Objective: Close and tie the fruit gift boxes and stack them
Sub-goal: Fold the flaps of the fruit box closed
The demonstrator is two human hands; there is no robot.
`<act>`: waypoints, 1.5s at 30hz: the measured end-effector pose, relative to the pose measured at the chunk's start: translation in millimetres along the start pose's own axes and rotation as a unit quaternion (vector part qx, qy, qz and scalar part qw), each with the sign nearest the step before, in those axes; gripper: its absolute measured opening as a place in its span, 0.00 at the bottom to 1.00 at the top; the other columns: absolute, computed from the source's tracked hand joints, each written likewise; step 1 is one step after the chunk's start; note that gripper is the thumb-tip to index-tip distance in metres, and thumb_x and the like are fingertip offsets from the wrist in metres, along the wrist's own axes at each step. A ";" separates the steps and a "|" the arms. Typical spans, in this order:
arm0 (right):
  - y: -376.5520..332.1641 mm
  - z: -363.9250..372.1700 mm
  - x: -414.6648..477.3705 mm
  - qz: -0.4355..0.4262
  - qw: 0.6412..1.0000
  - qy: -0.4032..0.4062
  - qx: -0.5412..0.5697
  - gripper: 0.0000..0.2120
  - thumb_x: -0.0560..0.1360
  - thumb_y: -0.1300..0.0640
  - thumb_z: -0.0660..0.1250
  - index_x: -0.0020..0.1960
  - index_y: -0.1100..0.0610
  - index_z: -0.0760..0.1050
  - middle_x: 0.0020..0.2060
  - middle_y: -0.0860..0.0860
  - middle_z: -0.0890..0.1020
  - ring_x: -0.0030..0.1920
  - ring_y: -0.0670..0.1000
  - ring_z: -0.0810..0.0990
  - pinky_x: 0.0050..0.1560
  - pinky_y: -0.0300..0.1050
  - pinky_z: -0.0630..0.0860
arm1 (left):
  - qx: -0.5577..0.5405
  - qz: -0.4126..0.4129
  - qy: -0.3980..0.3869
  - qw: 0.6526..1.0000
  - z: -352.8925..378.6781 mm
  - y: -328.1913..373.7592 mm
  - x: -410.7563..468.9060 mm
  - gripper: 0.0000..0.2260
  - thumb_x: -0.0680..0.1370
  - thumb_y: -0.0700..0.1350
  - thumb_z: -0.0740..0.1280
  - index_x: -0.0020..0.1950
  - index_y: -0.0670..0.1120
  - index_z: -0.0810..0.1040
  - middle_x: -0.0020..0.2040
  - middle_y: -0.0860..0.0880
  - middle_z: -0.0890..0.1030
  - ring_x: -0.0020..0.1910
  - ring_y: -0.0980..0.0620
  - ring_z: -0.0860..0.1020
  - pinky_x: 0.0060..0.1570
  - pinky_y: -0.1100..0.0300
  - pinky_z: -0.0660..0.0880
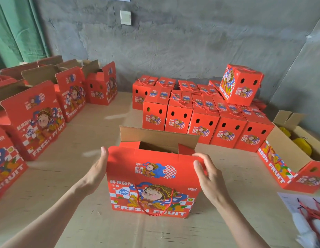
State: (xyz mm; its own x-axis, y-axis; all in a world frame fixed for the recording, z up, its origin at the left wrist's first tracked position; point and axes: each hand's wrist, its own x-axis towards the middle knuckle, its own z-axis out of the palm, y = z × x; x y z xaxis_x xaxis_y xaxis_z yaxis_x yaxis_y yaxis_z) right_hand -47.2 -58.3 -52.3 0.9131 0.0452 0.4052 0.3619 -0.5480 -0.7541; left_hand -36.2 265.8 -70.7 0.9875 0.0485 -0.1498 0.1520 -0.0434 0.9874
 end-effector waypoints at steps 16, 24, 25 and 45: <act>9.1 44.3 23.7 -0.040 0.954 0.182 -0.236 0.06 0.75 0.61 0.69 0.45 0.62 0.84 0.46 0.57 0.82 0.48 0.60 0.78 0.42 0.51 0.77 | 0.336 0.184 0.229 0.895 31.9 3.1 27.8 0.10 0.80 0.39 0.62 0.48 0.37 0.82 0.48 0.40 0.81 0.43 0.46 0.75 0.43 0.59 0.67; 10.2 44.1 25.4 -0.083 0.948 0.091 -0.294 0.10 0.75 0.56 0.67 0.40 0.60 0.82 0.37 0.54 0.78 0.39 0.54 0.76 0.39 0.51 0.76 | 0.505 0.304 0.191 0.785 41.8 3.7 12.3 0.14 0.77 0.47 0.62 0.41 0.42 0.83 0.40 0.44 0.78 0.41 0.41 0.75 0.44 0.49 0.73; 9.6 44.1 25.5 -0.095 0.948 0.078 -0.294 0.10 0.76 0.56 0.65 0.42 0.59 0.82 0.36 0.53 0.78 0.37 0.54 0.76 0.39 0.51 0.76 | 0.532 0.300 0.170 0.773 42.5 5.3 10.7 0.16 0.77 0.51 0.59 0.42 0.44 0.83 0.40 0.46 0.78 0.41 0.43 0.75 0.44 0.49 0.73; 8.4 53.6 2.7 0.005 0.917 -0.131 -0.375 0.38 0.76 0.35 0.35 0.78 0.56 0.51 0.77 0.53 0.55 0.77 0.54 0.53 0.74 0.45 0.42 | 0.523 0.291 0.152 0.786 46.3 9.1 2.3 0.26 0.78 0.56 0.53 0.42 0.41 0.85 0.42 0.43 0.80 0.43 0.40 0.77 0.38 0.52 0.76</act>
State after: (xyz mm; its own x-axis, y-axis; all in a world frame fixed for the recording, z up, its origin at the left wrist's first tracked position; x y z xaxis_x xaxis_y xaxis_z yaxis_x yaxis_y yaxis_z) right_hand -31.7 -18.0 -85.2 0.9653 0.1819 0.1873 0.2109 -0.9661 -0.1488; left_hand -30.6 219.3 -64.4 0.8708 -0.0535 0.4888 -0.2136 -0.9365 0.2780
